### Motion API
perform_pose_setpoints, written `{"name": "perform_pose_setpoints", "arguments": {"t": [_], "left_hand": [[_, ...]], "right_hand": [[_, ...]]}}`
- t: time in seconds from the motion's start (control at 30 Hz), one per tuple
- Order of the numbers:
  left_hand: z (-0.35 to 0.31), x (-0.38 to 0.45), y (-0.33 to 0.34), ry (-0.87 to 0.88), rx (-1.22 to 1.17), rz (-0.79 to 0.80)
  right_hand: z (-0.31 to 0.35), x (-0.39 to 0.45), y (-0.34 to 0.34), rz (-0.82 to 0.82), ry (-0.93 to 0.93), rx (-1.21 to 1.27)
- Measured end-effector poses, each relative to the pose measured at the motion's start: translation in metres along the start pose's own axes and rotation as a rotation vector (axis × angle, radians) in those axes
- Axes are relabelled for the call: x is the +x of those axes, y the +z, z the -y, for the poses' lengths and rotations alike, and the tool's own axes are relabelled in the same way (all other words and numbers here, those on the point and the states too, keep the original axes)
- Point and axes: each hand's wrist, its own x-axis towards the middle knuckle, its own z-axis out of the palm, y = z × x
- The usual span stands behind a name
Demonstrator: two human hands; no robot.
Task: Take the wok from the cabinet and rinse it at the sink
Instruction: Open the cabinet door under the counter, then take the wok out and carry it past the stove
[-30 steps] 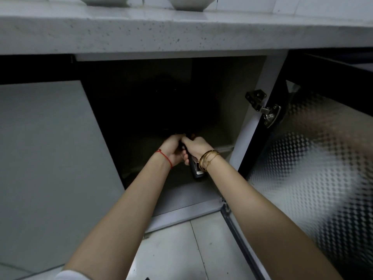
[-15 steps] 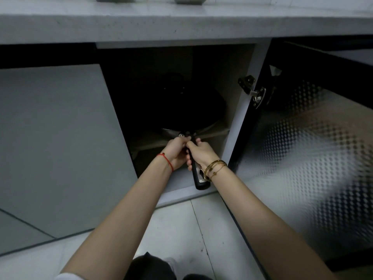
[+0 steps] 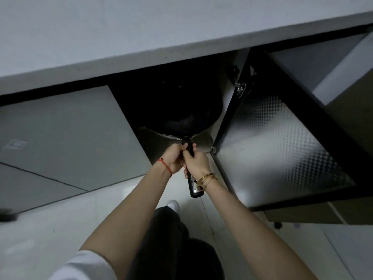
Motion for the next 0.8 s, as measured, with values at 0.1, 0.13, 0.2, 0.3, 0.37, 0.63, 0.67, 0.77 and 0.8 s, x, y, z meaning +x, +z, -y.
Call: {"name": "perform_pose_setpoints", "arguments": {"t": [0.1, 0.13, 0.2, 0.3, 0.37, 0.63, 0.67, 0.77, 0.8], "left_hand": [[0.012, -0.04, 0.016, -0.068, -0.039, 0.02], [0.015, -0.055, 0.022, -0.09, -0.052, 0.02], [0.021, -0.085, 0.034, -0.129, -0.068, 0.015], [0.03, -0.126, 0.048, -0.178, -0.074, 0.005], [0.038, -0.15, 0.058, -0.204, -0.084, -0.014], [0.049, -0.262, 0.108, -0.241, -0.027, -0.004], [0.05, -0.275, 0.113, -0.241, -0.029, -0.004], [0.051, -0.316, 0.13, -0.23, -0.04, 0.02], [0.051, -0.329, 0.136, -0.227, -0.044, 0.026]], "right_hand": [[0.002, -0.044, -0.01, -0.003, 0.064, 0.013], [0.003, -0.059, -0.014, -0.003, 0.084, 0.009], [0.006, -0.09, -0.022, 0.002, 0.122, 0.004], [0.012, -0.137, -0.034, -0.004, 0.163, 0.017], [0.015, -0.167, -0.041, -0.017, 0.174, 0.003], [0.034, -0.279, -0.073, -0.024, 0.21, -0.021], [0.036, -0.293, -0.077, -0.02, 0.206, -0.03], [0.045, -0.332, -0.087, -0.02, 0.218, -0.02], [0.048, -0.345, -0.091, -0.018, 0.223, -0.016]]}}
